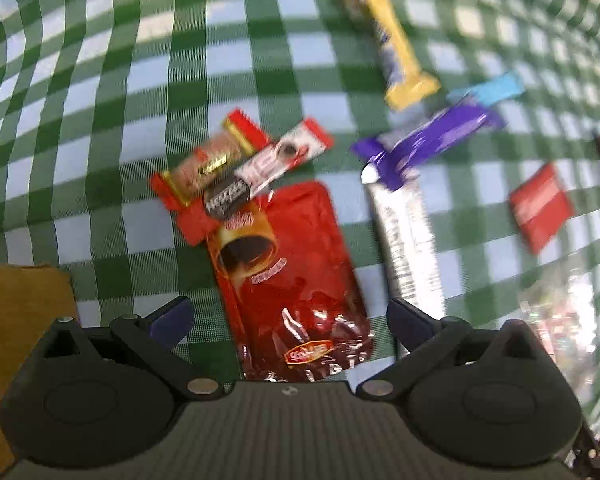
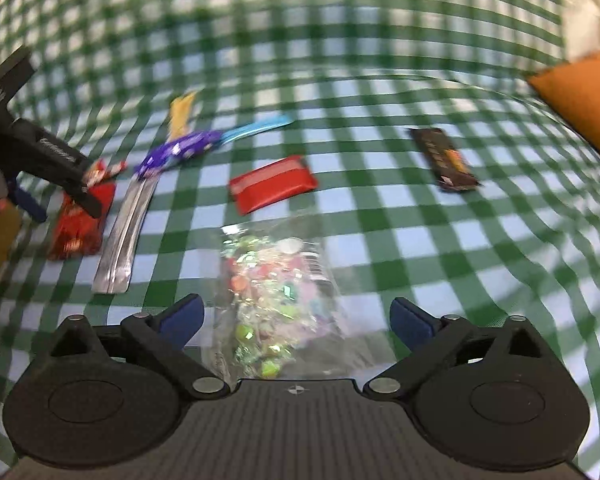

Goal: Organize snacks
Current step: 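Grasp the red coffee pouch with left tool while right tool grasps the clear candy bag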

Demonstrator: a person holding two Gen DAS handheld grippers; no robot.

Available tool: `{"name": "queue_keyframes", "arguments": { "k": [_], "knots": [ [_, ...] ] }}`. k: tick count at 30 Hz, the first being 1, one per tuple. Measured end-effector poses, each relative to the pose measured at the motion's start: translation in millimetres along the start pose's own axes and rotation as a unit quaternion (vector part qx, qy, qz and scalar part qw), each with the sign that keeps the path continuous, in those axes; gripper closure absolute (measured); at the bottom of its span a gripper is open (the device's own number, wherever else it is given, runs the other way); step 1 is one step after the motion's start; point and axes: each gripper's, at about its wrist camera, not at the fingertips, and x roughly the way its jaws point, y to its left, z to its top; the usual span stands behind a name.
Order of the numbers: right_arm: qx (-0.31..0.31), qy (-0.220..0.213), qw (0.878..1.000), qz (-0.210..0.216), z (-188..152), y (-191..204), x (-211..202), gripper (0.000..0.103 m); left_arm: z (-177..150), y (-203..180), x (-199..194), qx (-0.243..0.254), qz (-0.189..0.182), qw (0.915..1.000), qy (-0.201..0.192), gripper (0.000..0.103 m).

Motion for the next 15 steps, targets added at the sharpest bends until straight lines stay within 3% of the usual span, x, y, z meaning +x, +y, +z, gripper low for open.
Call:
{"name": "queue_keyframes", "arguments": {
  "k": [5, 8, 11, 15],
  "knots": [
    [-0.02, 0.025, 0.999, 0.006, 22, 7, 38, 0.0, 13, 2, 13, -0.035, 0.012, 0.9992, 0.011, 0.0],
    [-0.012, 0.077, 0.997, 0.005, 23, 3, 68, 0.0, 23, 5, 14, -0.032, 0.012, 0.9992, 0.018, 0.0],
    [-0.016, 0.06, 0.998, 0.004, 16, 4, 72, 0.0, 32, 7, 13, -0.03, 0.012, 0.9991, 0.026, 0.0],
    [-0.013, 0.07, 0.997, 0.005, 17, 6, 70, 0.0, 41, 8, 18, -0.032, 0.016, 0.9986, 0.039, 0.0]
  ]
}}
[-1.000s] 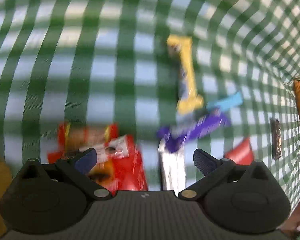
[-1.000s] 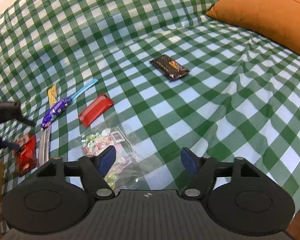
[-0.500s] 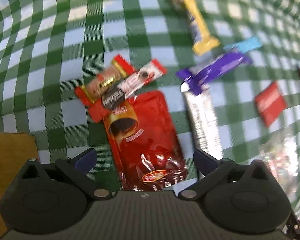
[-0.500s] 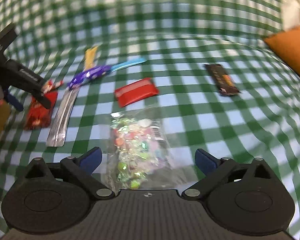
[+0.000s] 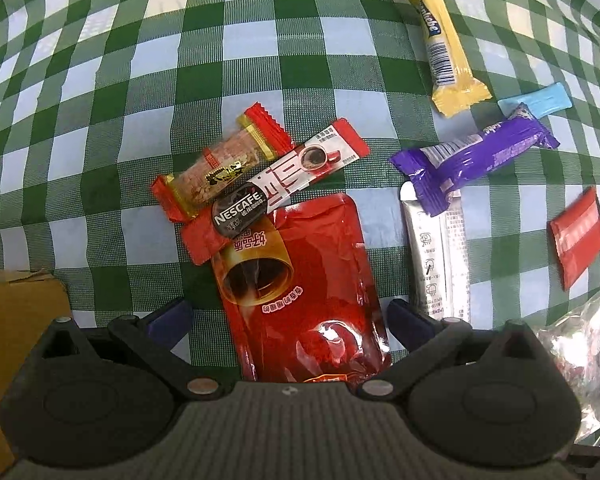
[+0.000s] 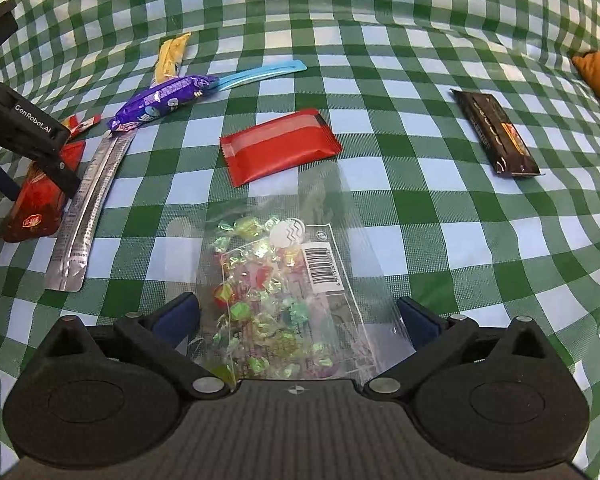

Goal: Organize snacks
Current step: 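Grasp the red coffee pouch with left tool while right tool grasps the clear candy bag, then carry the red pouch and candy bag with both tools over the box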

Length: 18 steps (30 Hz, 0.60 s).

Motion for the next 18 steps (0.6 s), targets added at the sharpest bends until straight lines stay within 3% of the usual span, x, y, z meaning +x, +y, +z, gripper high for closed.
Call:
{"name": "queue_keyframes", "arguments": {
  "k": [5, 7, 8, 9, 10, 12, 15, 16, 18],
  "knots": [
    [0.003, 0.005, 1.0, -0.003, 2, 2, 2, 0.0, 27, -8, 14, -0.006, 0.003, 0.9997, 0.024, 0.0],
    [0.003, 0.002, 1.0, -0.001, 2, 1, 2, 0.0, 31, -5, 12, -0.016, 0.0, 0.9998, 0.011, 0.002],
    [0.0, 0.002, 1.0, 0.001, 2, 0, 2, 0.0, 29, -3, 7, -0.022, 0.003, 0.9997, -0.005, 0.005],
    [-0.003, 0.004, 1.0, 0.001, 1, 0, 1, 0.0, 27, -2, 1, -0.026, 0.001, 0.9994, -0.022, 0.017],
    [-0.006, 0.005, 1.0, -0.001, 1, 2, 0, 0.006, 25, -2, -6, -0.02, -0.002, 0.9991, -0.039, 0.03],
    [-0.024, -0.008, 1.0, 0.003, -1, 9, -8, 0.025, 24, 0, -13, -0.007, -0.017, 0.9986, -0.049, 0.041],
    [-0.06, -0.027, 0.998, -0.012, -8, 21, -17, 0.053, 23, 8, -19, -0.016, -0.027, 0.998, -0.054, 0.046],
    [-0.068, -0.038, 0.997, -0.015, -11, 24, -21, 0.066, 22, 11, -23, -0.017, -0.028, 0.9978, -0.058, 0.047],
    [-0.08, -0.054, 0.995, -0.021, -15, 28, -30, 0.074, 15, 16, -32, -0.017, -0.037, 0.9968, -0.069, 0.048]
  ]
}}
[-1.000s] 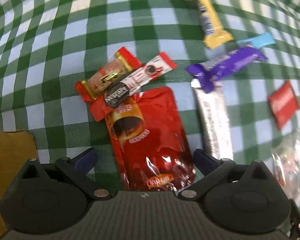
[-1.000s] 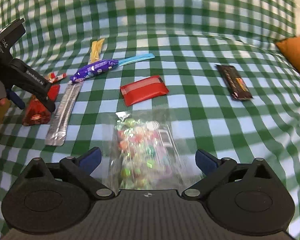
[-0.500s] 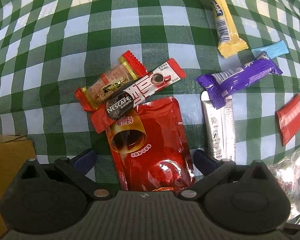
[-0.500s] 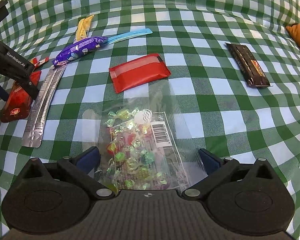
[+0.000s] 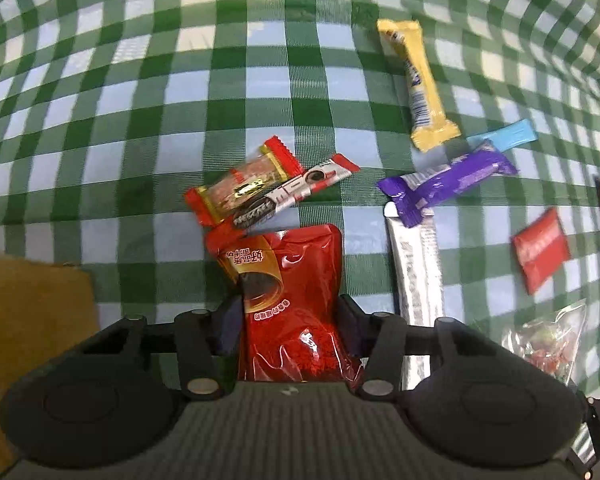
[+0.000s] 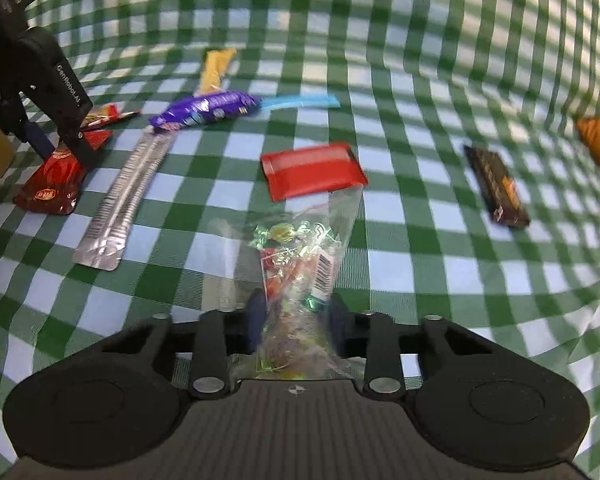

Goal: Organize snacks
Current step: 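Carry the red pouch and candy bag with both tools over the box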

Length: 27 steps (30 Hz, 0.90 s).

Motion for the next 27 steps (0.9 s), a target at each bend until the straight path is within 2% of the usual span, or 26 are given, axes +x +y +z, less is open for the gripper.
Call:
{"name": "queue_keyframes", "arguments": {
  "k": [1, 7, 11, 15, 18, 21, 27],
  "knots": [
    [0.002, -0.005, 1.0, -0.004, -1, 1, -5, 0.078, -4, 1, -7, 0.0, -0.004, 1.0, -0.005, 0.048],
    [0.058, -0.058, 0.995, -0.055, -3, 9, -58, 0.078, -42, 10, -71, 0.03, -0.051, 0.9968, -0.053, 0.048],
    [0.13, -0.091, 0.986, -0.048, -5, 21, -111, 0.078, -90, 17, -121, 0.052, -0.079, 0.9923, -0.079, 0.048],
    [0.17, -0.11, 0.979, -0.004, -10, 53, -163, 0.078, -144, 36, -163, 0.06, -0.088, 0.9903, -0.089, 0.048],
    [0.181, -0.106, 0.976, 0.057, -14, 87, -196, 0.078, -183, 64, -196, 0.062, -0.077, 0.9899, -0.102, 0.048],
    [0.158, -0.101, 0.977, 0.102, -17, 128, -228, 0.078, -223, 94, -221, 0.058, -0.049, 0.9893, -0.125, 0.048],
    [0.114, -0.092, 0.977, 0.152, -19, 201, -285, 0.078, -299, 163, -267, 0.021, -0.024, 0.9874, -0.155, 0.048]
  ]
}}
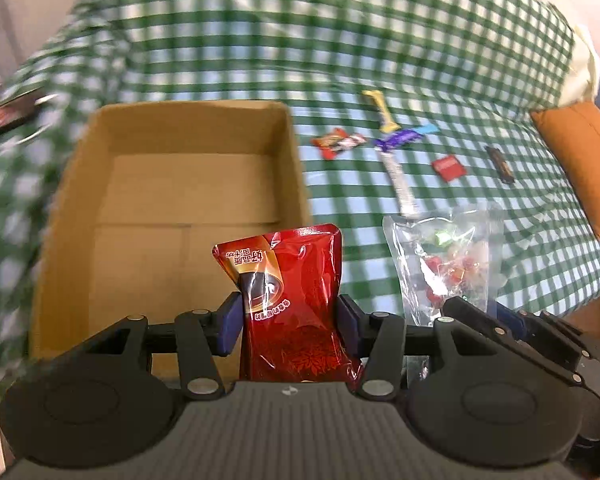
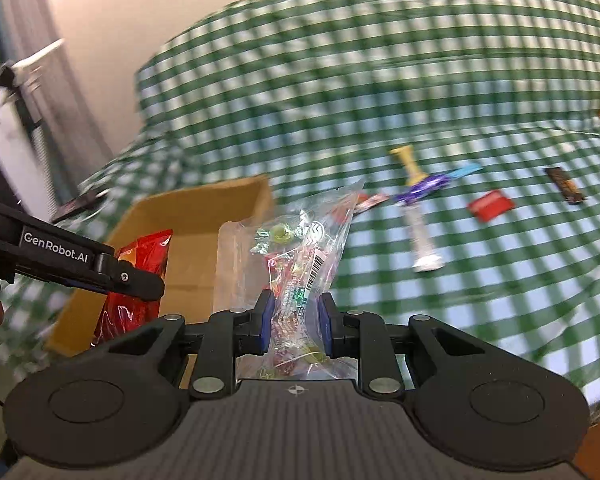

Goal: Organize snacks
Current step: 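Carry the red pouch and candy bag with both tools over the box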

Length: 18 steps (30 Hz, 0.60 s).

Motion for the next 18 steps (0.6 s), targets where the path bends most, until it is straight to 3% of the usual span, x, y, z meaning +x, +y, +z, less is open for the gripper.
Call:
{"name": "queue_keyframes", "arguments": {
  "k": [8, 18],
  "knots": [
    [-0.051, 0.007, 0.999, 0.011, -27, 69, -31, 0.078, -58, 51, -54, -0.036, 0.017, 0.9988, -0.028, 0.048],
    [-0.09, -0.014, 0.996, 0.009, -46, 99, -65, 0.077, -87, 64, -85, -0.053, 0.005, 0.9965, -0.064, 0.048]
  ]
}}
